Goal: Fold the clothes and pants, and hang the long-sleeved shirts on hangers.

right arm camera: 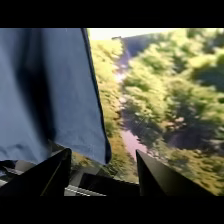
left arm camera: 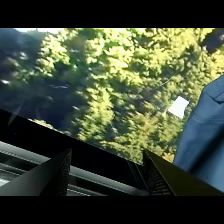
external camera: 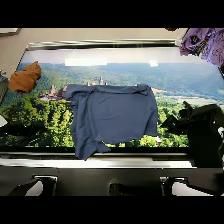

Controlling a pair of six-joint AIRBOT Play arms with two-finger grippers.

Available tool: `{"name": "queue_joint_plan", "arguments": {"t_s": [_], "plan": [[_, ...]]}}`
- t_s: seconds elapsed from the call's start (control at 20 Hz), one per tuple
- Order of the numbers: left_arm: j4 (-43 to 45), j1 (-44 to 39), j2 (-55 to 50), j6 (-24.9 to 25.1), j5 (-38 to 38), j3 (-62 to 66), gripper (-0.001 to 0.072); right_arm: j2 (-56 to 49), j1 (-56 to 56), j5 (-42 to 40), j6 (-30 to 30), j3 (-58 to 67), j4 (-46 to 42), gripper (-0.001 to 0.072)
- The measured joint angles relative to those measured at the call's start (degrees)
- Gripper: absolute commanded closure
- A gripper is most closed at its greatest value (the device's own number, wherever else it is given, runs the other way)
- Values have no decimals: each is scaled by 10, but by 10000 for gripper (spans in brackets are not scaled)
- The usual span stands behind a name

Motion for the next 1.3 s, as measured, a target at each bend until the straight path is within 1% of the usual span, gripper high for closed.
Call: {"name": "queue_joint_plan", "arguments": {"t_s": [0.2, 0.3, 0.35, 0.4, 0.45, 0.55, 0.65, 0.8, 1.05, 1.2, 1.3], "plan": [[-49, 0, 3, -3, -10, -9, 198, 2, -1, 29, -18, -57, 40, 244], [-76, 0, 3, 13, -13, -12, 198, 2, 6, 38, -28, -74, 60, 245], [-86, 1, 3, 20, -14, -14, 198, 0, 15, 40, -30, -80, 68, 289], [-93, 1, 3, 27, -14, -15, 198, -5, 25, 45, -32, -84, 75, 520], [-99, 2, 3, 32, -14, -18, 197, -10, 38, 56, -35, -88, 74, 678], [-112, 3, 4, 46, -14, -29, 198, -12, 55, 73, -37, -92, 73, 682], [-142, 3, 5, 73, -10, -55, 198, -6, 64, 88, -38, -94, 77, 682], [-202, 3, 5, 112, 19, -117, 198, 16, 69, 112, -38, -95, 67, 682], [-291, 3, 4, 169, 66, -213, 200, 58, 72, 112, -36, -95, 70, 682], [-318, -9, -1, 186, 82, -235, 199, 71, 72, 110, -29, -95, 73, 682], [-338, -31, -11, 192, 90, -241, 201, 76, 73, 108, -24, -95, 73, 682]]}}
